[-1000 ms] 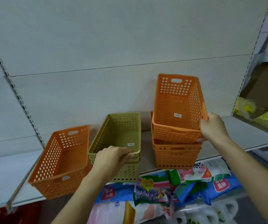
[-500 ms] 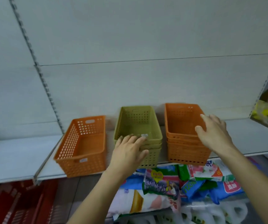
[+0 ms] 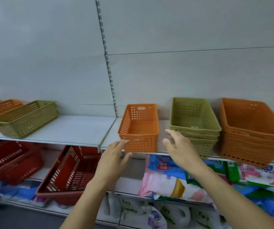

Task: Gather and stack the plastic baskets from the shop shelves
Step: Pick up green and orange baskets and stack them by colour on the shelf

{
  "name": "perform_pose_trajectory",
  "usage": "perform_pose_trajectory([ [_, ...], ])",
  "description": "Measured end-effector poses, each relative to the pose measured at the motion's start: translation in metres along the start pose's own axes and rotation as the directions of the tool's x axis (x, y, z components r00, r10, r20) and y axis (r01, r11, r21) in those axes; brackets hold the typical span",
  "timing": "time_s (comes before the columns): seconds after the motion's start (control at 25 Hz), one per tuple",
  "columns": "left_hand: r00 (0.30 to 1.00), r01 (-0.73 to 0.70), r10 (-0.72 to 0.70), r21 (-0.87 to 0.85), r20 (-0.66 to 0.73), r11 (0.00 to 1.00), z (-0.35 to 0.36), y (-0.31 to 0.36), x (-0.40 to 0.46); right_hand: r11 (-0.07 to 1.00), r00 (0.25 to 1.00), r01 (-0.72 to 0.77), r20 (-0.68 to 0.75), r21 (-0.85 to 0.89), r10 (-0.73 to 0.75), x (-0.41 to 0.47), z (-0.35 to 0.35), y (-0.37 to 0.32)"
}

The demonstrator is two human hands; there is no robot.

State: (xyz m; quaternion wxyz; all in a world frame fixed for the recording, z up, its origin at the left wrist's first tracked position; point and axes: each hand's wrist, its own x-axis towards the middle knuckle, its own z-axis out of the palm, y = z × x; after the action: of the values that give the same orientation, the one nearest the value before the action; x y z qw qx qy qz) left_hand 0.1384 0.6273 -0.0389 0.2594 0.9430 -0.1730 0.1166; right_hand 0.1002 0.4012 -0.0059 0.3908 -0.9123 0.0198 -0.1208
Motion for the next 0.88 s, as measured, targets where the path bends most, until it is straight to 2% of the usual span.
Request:
perform_pose_trajectory([
  [0.04,0.999,0.034,-0.034,-0.008,-0.004,0.999,-0.014,-0.029,0.001,0.992,0.992,-0.105,0.073,0.064,0.1,0.02,0.024,-0.02],
  [0.12,0.998,0.058,-0.059,-0.014,-0.005,0.998,-0.03,-0.069,0.007,0.945,0.951,-0.298,0.13,0.134,0.282,0.059,0.057,-0.034],
  [0.24,0.998,0.069,-0.069,-0.054,0.009,0.996,-0.04,-0.088,0.005,0.84,0.861,-0.503,0.029,0.205,0.508,0.093,0.064,-0.013],
  [0.36,0.99,0.141,-0.14,-0.075,0.02,0.987,-0.074,-0.158,0.008,0.736,0.786,-0.588,0.021,0.336,0.618,0.121,0.09,-0.009],
  [0.48,0.979,0.204,-0.204,-0.073,0.007,0.976,-0.115,-0.237,0.015,0.738,0.762,-0.597,-0.064,0.313,0.644,0.138,0.128,-0.032],
  [0.6,0.968,0.246,-0.249,-0.121,-0.013,0.962,-0.153,-0.296,0.025,0.81,0.822,-0.483,-0.145,0.332,0.55,0.135,0.175,-0.098],
  [0.76,0.949,0.295,-0.31,-0.176,-0.062,0.939,-0.198,-0.368,0.038,0.885,0.912,-0.363,-0.085,0.291,0.402,0.156,0.248,-0.175],
  [0.88,0.916,0.343,-0.374,-0.2,-0.143,0.918,-0.228,-0.42,0.047,0.915,0.944,-0.311,-0.029,0.258,0.329,0.182,0.302,-0.215],
])
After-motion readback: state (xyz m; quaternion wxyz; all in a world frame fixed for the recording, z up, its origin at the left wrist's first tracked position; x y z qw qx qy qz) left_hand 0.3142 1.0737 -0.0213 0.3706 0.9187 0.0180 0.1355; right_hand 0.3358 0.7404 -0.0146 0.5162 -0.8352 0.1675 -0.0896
